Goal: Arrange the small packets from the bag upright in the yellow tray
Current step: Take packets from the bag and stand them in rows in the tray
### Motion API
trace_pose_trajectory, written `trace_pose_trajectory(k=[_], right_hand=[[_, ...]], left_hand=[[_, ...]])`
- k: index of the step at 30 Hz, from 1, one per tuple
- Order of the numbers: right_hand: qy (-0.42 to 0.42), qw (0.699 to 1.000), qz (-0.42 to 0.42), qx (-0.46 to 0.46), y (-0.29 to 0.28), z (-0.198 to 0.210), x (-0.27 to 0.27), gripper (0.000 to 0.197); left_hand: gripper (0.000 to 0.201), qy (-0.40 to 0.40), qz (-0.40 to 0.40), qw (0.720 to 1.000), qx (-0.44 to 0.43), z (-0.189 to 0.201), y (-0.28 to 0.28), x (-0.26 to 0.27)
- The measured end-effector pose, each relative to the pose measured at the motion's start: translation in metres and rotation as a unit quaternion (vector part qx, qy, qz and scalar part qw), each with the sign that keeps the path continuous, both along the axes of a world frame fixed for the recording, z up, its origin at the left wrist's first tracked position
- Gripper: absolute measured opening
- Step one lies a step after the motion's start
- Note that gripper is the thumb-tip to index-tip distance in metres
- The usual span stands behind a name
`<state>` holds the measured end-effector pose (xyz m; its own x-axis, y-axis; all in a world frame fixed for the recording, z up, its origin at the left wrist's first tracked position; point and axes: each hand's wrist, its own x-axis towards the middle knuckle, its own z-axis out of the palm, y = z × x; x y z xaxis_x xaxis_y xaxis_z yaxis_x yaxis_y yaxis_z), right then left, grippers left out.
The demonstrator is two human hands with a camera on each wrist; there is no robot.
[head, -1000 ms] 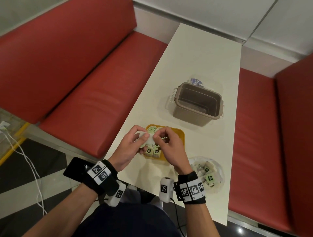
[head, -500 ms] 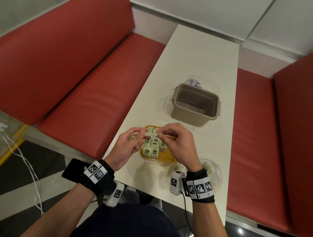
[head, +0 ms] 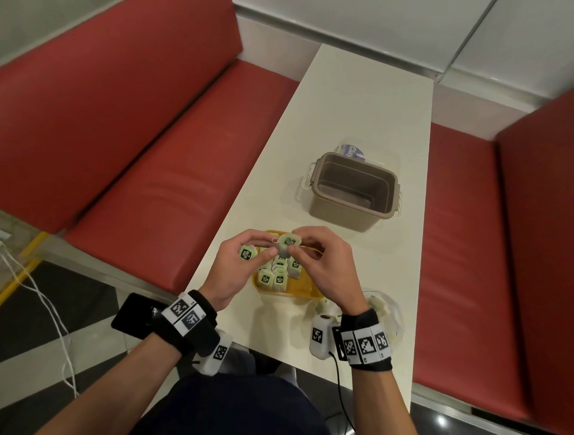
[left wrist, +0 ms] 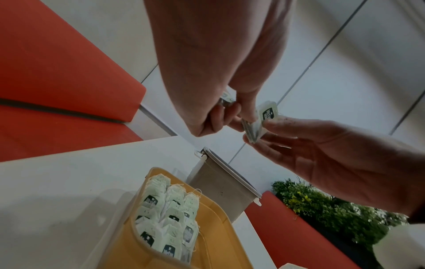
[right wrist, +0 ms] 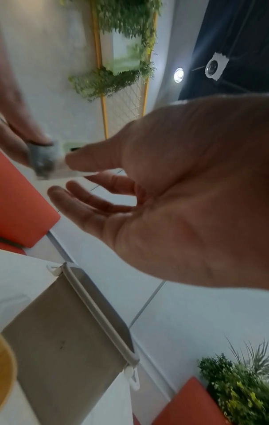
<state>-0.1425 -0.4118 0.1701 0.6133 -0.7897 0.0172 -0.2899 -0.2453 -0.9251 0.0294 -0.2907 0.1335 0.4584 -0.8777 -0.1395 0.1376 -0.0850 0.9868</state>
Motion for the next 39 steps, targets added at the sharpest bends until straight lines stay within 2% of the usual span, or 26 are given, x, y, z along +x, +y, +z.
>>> trace_pose_trajectory(k=[2, 6, 10, 14, 16, 19, 23, 26, 31, 33, 36, 39], right_hand=[[-0.013, 1.000, -0.010, -0.009, 0.001, -0.005, -0.001, 0.011], [-0.058, 0.996, -0.027, 0.060, 0.004, -0.009, -0.002, 0.015], [-0.037, 0.996, -0.062, 0.054, 0.002, -0.024, -0.005, 0.015], [0.058, 0.990, -0.132, 0.007, -0.010, -0.044, -0.013, 0.027], [0.116, 0.983, -0.141, 0.002, -0.014, -0.060, -0.016, 0.027], [0.217, 0.971, -0.105, -0.010, -0.013, -0.088, -0.014, 0.023], [0.304, 0.951, -0.055, -0.026, -0.005, -0.114, -0.002, 0.023], [0.333, 0.941, -0.056, -0.009, -0.005, -0.123, 0.008, 0.022], [0.316, 0.944, -0.097, 0.014, -0.006, -0.134, 0.016, 0.021], [0.302, 0.946, -0.115, 0.029, -0.005, -0.140, 0.016, 0.027], [0.306, 0.944, -0.113, 0.056, -0.002, -0.151, 0.015, 0.053], [0.318, 0.941, -0.116, 0.034, 0.000, -0.162, 0.016, 0.060]], left_hand=[[0.023, -0.013, -0.004, 1.000, 0.003, 0.002, -0.002, -0.001], [0.015, -0.026, 0.000, 1.000, 0.011, -0.001, -0.005, -0.001], [0.014, -0.050, -0.009, 0.998, 0.022, -0.007, -0.006, -0.001], [0.010, -0.094, 0.026, 0.992, 0.079, -0.032, -0.002, 0.005], [0.008, -0.105, 0.047, 0.986, 0.123, -0.049, 0.002, 0.011], [0.006, -0.108, 0.071, 0.973, 0.190, -0.069, 0.007, 0.017], [0.016, -0.092, 0.065, 0.962, 0.248, -0.080, 0.012, 0.017], [0.021, -0.092, 0.039, 0.958, 0.268, -0.085, 0.011, 0.014], [0.018, -0.111, 0.024, 0.955, 0.275, -0.088, 0.009, 0.010], [0.018, -0.111, 0.021, 0.955, 0.274, -0.089, 0.009, 0.010], [0.018, -0.110, 0.021, 0.955, 0.275, -0.089, 0.010, 0.010], [0.017, -0.117, 0.018, 0.955, 0.273, -0.089, 0.010, 0.010]])
